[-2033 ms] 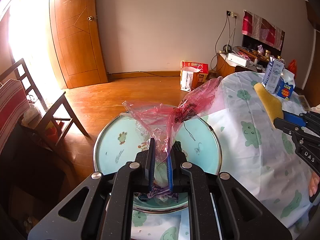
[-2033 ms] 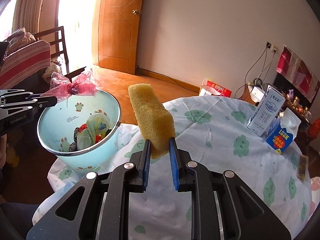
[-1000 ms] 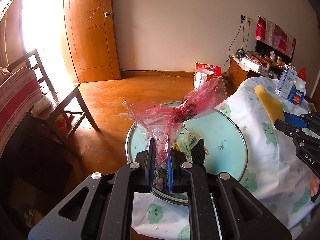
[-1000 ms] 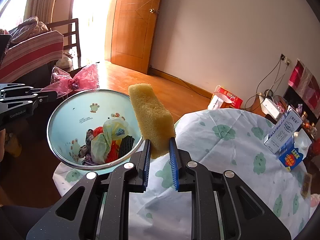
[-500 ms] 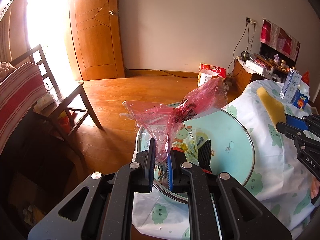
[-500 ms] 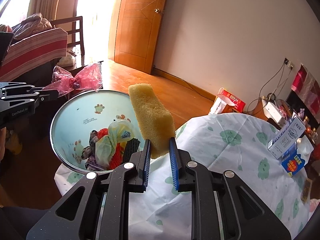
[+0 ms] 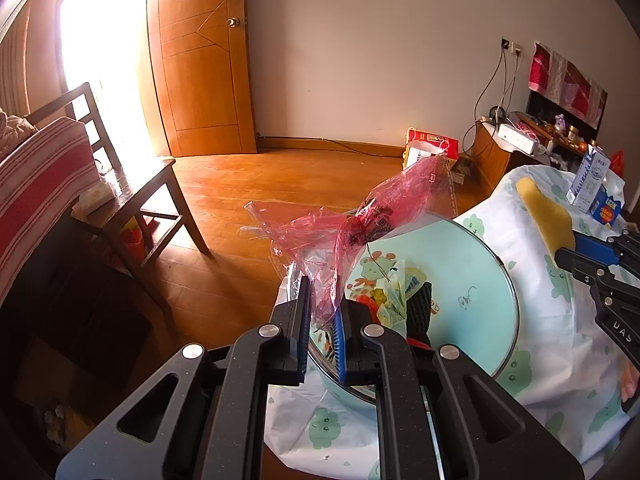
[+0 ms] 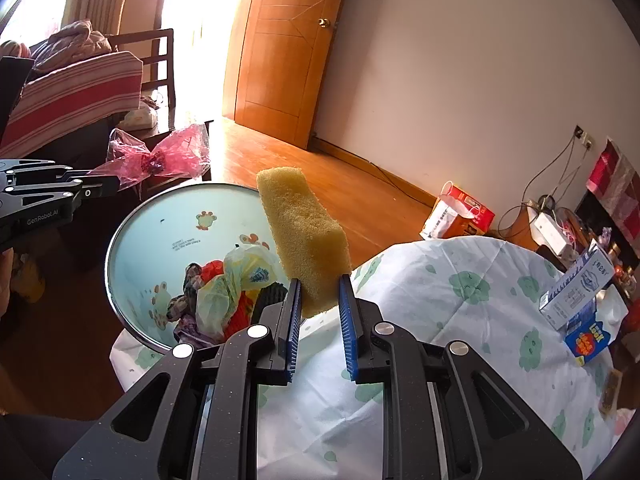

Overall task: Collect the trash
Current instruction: 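Lower the pink bag with the left tool into the wastebasket while the right tool lowers the sponge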

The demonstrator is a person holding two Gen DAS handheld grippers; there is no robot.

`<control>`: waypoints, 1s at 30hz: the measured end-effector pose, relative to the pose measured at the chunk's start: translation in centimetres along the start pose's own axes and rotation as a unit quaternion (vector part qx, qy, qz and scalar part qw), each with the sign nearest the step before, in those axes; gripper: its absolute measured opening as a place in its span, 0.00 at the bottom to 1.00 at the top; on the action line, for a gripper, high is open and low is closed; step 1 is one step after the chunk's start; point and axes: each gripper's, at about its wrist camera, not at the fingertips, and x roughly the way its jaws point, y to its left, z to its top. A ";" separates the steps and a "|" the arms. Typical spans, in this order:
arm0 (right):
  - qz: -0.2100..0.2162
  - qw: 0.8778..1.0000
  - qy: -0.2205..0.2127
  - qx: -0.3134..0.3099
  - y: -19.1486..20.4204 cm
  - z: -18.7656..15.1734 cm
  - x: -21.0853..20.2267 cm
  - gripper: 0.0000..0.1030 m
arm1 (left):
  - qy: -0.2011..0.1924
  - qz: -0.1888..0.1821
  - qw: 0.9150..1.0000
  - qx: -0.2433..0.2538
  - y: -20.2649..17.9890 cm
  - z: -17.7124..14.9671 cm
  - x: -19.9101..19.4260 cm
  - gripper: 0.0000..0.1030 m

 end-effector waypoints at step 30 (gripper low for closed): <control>0.012 1.000 -0.012 -0.012 1.0 1.4 0.4 0.21 | -0.010 -0.009 1.000 -0.008 0.3 0.1 -0.7 0.18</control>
